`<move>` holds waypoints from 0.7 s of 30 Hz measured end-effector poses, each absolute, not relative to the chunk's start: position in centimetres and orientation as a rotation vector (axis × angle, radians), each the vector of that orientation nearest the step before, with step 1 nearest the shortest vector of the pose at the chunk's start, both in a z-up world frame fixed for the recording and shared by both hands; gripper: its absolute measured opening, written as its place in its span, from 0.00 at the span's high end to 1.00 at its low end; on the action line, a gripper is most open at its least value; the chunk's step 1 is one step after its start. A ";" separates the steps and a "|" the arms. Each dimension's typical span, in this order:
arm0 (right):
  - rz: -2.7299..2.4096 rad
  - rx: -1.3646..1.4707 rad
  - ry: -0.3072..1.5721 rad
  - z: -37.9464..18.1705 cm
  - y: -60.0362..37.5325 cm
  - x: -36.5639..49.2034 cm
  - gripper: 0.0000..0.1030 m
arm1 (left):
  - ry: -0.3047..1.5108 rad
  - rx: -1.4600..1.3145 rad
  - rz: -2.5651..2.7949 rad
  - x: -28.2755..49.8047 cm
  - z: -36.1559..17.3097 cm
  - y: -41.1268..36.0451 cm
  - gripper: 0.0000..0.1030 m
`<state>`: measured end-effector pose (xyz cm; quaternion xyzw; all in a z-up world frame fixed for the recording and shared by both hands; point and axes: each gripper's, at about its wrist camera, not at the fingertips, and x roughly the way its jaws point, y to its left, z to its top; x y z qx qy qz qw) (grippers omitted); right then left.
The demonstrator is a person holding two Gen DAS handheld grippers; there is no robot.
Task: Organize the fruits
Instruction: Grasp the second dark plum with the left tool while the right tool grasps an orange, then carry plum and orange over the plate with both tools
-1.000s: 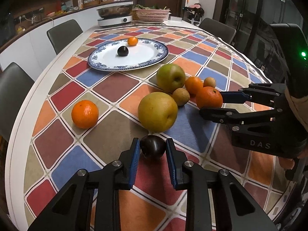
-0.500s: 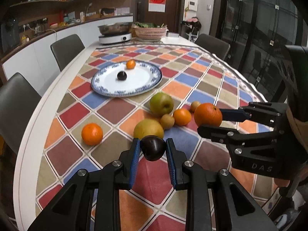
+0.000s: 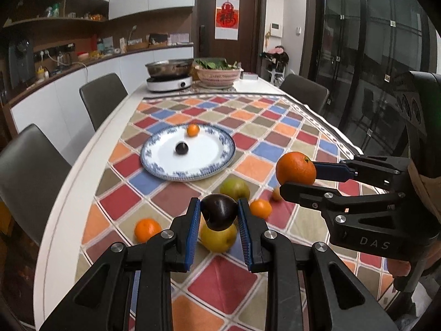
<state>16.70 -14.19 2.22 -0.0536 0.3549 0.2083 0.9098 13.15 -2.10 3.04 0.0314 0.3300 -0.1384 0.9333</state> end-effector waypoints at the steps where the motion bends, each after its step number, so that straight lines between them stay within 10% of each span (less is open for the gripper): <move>1: 0.431 -0.110 0.726 2.5 -14.2 16.9 0.59 | 0.664 0.066 -0.282 13.4 3.5 -2.1 0.73; 21: 0.436 -0.184 0.713 5.2 -12.6 24.2 0.59 | 0.624 0.119 -0.267 21.4 5.9 -0.9 0.73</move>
